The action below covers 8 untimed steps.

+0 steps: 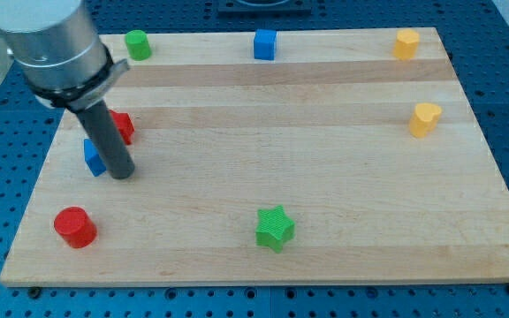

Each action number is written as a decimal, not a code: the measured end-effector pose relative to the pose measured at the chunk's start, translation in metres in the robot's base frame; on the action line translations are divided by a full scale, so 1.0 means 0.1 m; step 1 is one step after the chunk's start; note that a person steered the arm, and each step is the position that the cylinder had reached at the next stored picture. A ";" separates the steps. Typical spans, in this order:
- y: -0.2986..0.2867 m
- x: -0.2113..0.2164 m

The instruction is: Slide the green star to the red circle

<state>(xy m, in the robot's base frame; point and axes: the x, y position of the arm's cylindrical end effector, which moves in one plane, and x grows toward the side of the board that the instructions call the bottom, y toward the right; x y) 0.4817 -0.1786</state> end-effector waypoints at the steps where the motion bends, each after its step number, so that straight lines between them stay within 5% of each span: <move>1: 0.43 0.00; 3: 1.65 0.05; 5: 2.46 0.56; 8: 2.42 0.69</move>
<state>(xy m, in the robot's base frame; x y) 0.5503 0.0629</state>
